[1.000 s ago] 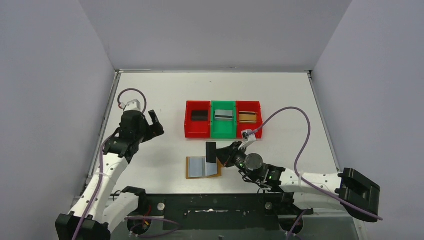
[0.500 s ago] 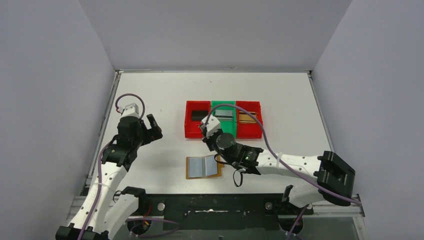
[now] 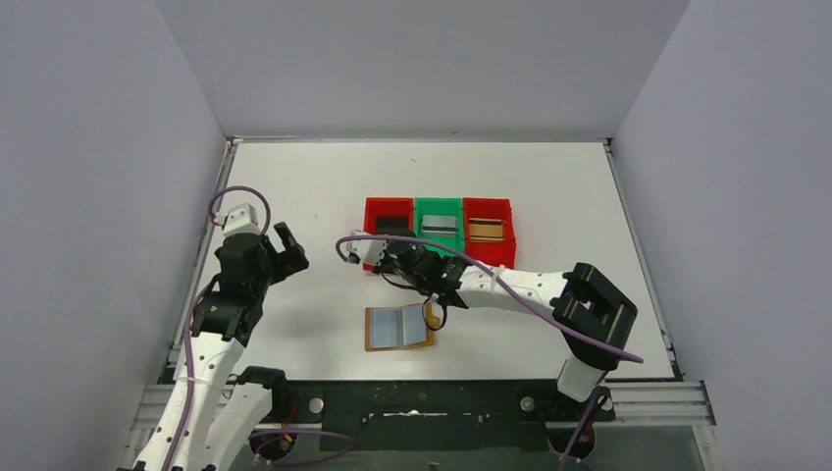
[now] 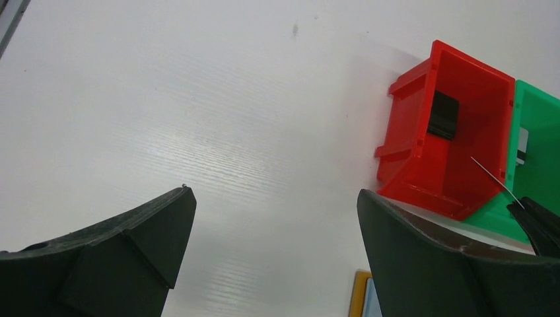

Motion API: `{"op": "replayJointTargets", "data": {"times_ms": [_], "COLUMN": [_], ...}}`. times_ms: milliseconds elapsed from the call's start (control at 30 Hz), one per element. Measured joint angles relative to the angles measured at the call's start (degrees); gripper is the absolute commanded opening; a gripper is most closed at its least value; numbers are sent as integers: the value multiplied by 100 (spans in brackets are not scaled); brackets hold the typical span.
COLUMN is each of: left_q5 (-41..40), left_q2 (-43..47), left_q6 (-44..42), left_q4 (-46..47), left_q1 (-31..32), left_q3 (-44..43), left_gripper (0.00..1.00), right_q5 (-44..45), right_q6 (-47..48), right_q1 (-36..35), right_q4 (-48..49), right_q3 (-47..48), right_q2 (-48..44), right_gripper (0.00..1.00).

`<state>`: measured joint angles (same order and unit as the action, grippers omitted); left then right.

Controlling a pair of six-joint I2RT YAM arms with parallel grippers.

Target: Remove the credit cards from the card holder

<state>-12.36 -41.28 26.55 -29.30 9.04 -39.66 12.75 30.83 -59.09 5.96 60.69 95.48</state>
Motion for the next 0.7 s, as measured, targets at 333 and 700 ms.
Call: {"op": "replayJointTargets", "data": {"times_ms": [333,700], "left_q5": [-116,-118], "left_q2": [55,114], "left_q6": [4,4], "left_q4": [-4,-7], "left_q1": [-313,-354], "left_q3": [0,0], "left_gripper": [96,96], "right_q5": [-444,-844], "right_q6": [1259,1875], "right_q1": [289,752], "right_q4": [-289,-330], "right_q3": [857,1338], "right_q2": [809,1451], "right_gripper": [0,0]}}
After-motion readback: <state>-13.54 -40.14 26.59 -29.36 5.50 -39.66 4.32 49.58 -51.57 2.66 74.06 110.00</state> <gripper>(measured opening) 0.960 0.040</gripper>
